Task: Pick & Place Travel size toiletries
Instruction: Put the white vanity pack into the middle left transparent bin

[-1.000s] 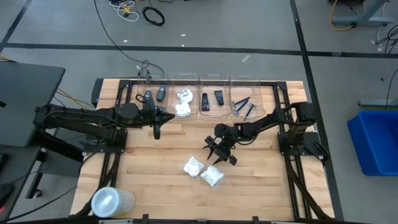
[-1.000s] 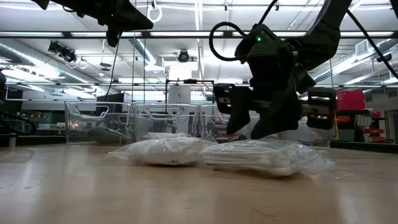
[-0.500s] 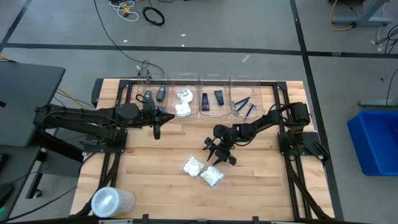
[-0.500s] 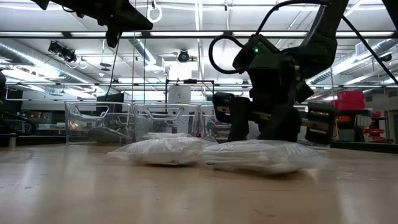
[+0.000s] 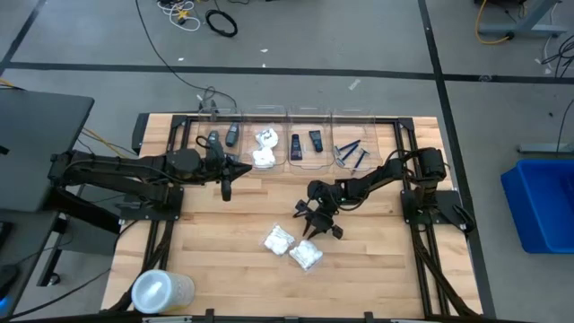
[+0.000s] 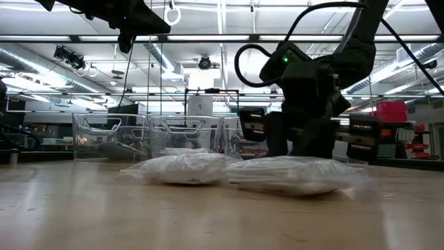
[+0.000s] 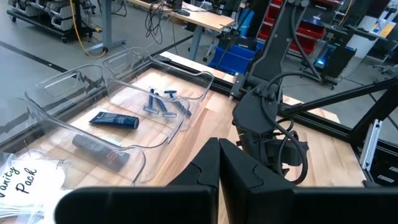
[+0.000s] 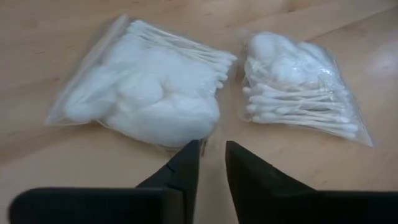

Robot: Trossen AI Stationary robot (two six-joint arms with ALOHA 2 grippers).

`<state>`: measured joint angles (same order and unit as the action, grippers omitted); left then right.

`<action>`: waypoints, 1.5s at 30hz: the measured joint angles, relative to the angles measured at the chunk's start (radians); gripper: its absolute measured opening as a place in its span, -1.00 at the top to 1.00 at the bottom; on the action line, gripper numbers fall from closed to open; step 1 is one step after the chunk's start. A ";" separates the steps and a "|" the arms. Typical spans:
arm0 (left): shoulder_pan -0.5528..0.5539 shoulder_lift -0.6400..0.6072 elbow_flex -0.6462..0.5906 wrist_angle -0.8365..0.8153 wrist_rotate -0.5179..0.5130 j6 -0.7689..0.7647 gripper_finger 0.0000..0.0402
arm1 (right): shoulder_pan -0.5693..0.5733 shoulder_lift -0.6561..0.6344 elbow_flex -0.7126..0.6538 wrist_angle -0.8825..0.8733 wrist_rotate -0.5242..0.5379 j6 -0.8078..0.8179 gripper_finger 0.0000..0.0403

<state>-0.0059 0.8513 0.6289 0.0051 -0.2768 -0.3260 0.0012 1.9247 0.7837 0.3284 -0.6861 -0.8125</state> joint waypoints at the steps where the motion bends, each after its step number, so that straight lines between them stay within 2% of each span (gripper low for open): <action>1: 0.000 0.000 0.000 0.000 0.000 0.000 0.97 | 0.000 0.000 0.000 -0.003 0.000 0.000 0.61; 8: 0.000 0.000 0.000 0.000 0.000 -0.003 0.90 | 0.000 0.000 0.000 -0.006 0.000 0.000 0.75; 15: 0.000 0.000 0.000 0.000 0.000 -0.003 0.97 | 0.000 0.000 0.000 -0.010 0.000 0.000 0.78; 23: 0.000 0.000 0.000 0.000 0.000 -0.003 0.90 | 0.000 0.000 0.000 -0.010 0.000 0.000 0.97; 33: 0.000 0.000 0.000 0.000 0.000 -0.003 0.97 | 0.001 -0.001 0.000 -0.018 0.000 0.003 0.99; 41: 0.000 0.000 0.000 0.000 0.000 -0.003 0.90 | 0.000 -0.056 0.000 -0.008 0.000 0.063 0.99; 45: 0.000 0.000 0.000 0.000 0.000 -0.003 0.93 | 0.001 -0.099 0.000 -0.008 0.000 0.064 1.00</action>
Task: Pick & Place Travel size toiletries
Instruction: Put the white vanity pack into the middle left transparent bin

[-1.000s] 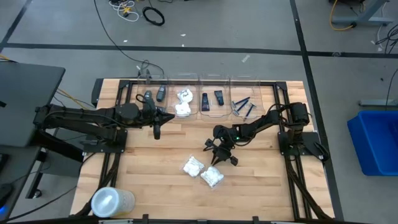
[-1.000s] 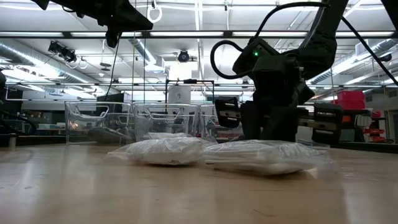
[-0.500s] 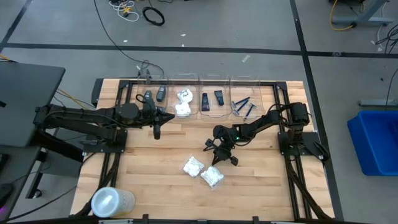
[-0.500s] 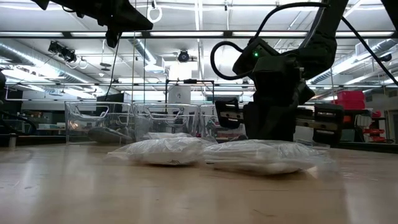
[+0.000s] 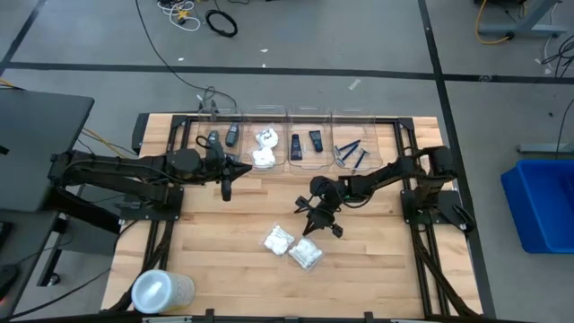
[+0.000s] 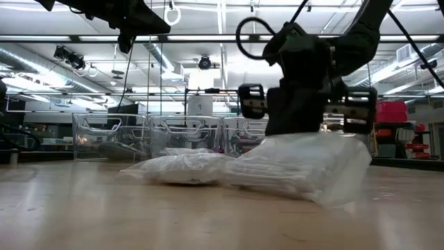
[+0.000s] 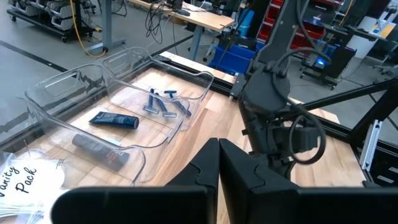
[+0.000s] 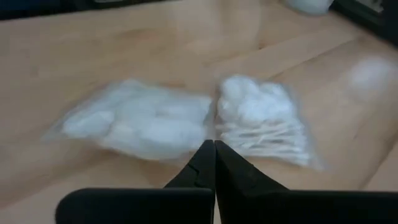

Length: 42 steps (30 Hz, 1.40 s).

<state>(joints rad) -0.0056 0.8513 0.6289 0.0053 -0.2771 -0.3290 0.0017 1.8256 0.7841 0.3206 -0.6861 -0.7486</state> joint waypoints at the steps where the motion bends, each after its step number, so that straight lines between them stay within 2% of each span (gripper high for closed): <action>1: 0.000 0.000 0.000 0.000 0.000 0.000 0.94 | 0.000 -0.009 0.001 0.000 0.000 0.000 1.00; 6: 0.000 0.000 0.000 0.001 0.000 -0.012 0.97 | 0.000 -0.061 0.011 -0.004 0.000 0.045 1.00; 12: 0.000 0.000 0.000 0.001 0.000 -0.013 0.90 | 0.000 -0.108 0.012 -0.001 0.001 0.078 1.00; 23: 0.000 0.000 0.000 0.001 -0.007 -0.015 0.88 | 0.000 -0.111 0.012 -0.003 0.003 0.086 0.95; 30: 0.000 0.000 0.000 0.001 -0.023 0.000 0.88 | 0.000 -0.111 0.011 -0.034 0.003 0.195 0.92; 36: 0.000 0.000 0.000 0.001 -0.023 0.000 0.88 | 0.000 -0.099 0.011 -0.032 0.003 0.326 0.75; 42: 0.000 0.000 0.000 0.001 -0.023 0.000 0.88 | 0.004 -0.056 0.011 -0.024 0.000 0.504 0.44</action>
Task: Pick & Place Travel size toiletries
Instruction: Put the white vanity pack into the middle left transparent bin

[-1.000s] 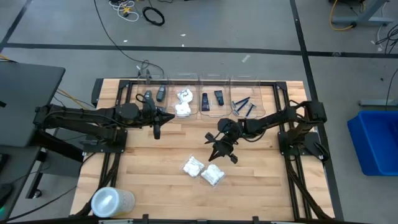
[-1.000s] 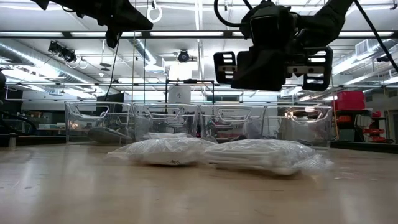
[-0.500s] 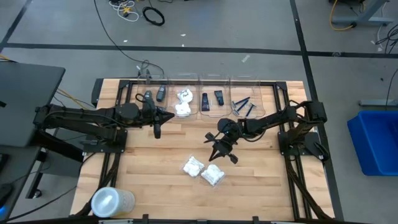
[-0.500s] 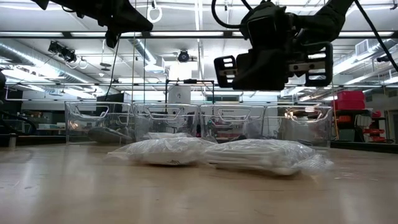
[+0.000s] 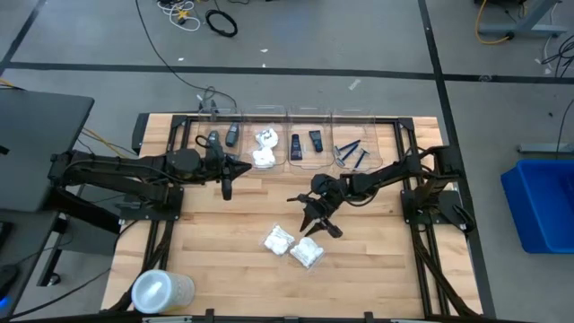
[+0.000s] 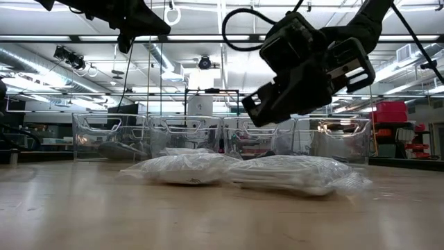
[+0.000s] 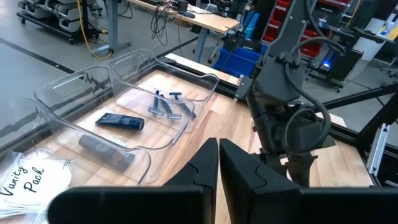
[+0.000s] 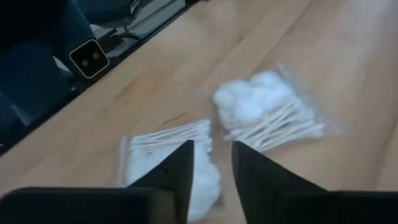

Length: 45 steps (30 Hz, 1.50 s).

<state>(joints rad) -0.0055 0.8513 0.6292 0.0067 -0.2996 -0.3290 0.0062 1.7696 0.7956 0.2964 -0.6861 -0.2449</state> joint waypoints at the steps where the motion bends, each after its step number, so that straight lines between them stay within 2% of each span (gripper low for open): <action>1: 0.000 0.000 0.000 -0.001 0.000 0.000 0.88 | 0.002 0.006 0.000 -0.001 0.000 0.019 0.38; 9: 0.000 0.000 0.000 -0.001 0.000 0.002 0.88 | 0.018 0.044 0.000 0.008 0.002 0.059 -0.07; 15: 0.000 0.000 0.000 -0.001 0.000 0.003 0.88 | 0.013 0.098 0.000 0.009 0.012 0.091 -0.18; 19: 0.000 0.000 0.000 -0.001 0.000 0.003 0.88 | 0.013 0.123 0.000 0.026 0.065 0.079 -0.14; 35: 0.000 0.000 0.000 -0.002 0.001 0.004 0.88 | 0.008 0.172 0.002 0.038 0.061 0.049 0.09; 45: 0.000 0.000 0.000 -0.002 0.000 0.008 0.88 | 0.008 0.173 0.002 0.035 0.068 0.043 0.39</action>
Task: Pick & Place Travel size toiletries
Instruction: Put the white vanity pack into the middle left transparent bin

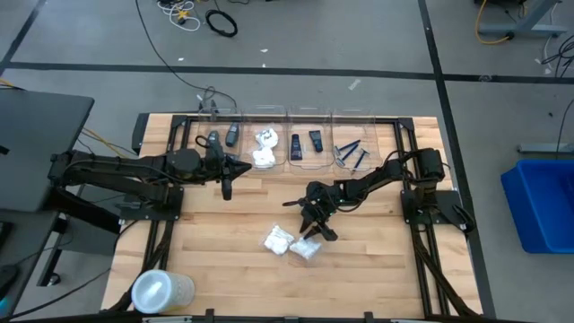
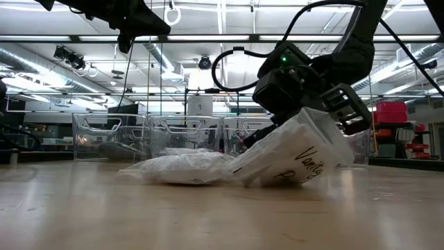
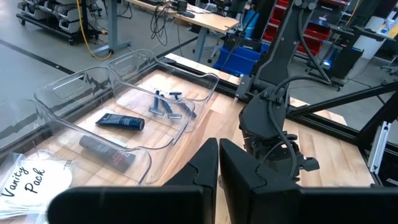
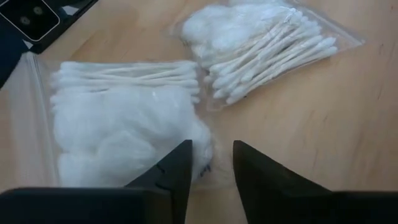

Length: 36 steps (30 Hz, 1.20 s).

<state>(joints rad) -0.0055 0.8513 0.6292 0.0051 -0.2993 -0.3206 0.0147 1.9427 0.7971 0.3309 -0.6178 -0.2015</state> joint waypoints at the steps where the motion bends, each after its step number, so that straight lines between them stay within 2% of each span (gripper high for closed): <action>1: 0.000 0.000 0.000 0.000 0.000 0.000 0.88 | 0.000 0.000 0.000 0.000 0.000 -0.001 0.43; 29: 0.000 0.000 0.000 0.000 0.000 -0.001 0.88 | 0.002 -0.023 -0.003 0.032 -0.013 0.002 0.94; 36: 0.000 0.000 0.000 0.000 0.000 -0.001 0.88 | 0.002 -0.046 -0.003 0.036 -0.013 0.002 0.99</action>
<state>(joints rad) -0.0058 0.8513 0.6292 0.0052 -0.2989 -0.3215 0.0162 1.8969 0.7944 0.3670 -0.6307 -0.1993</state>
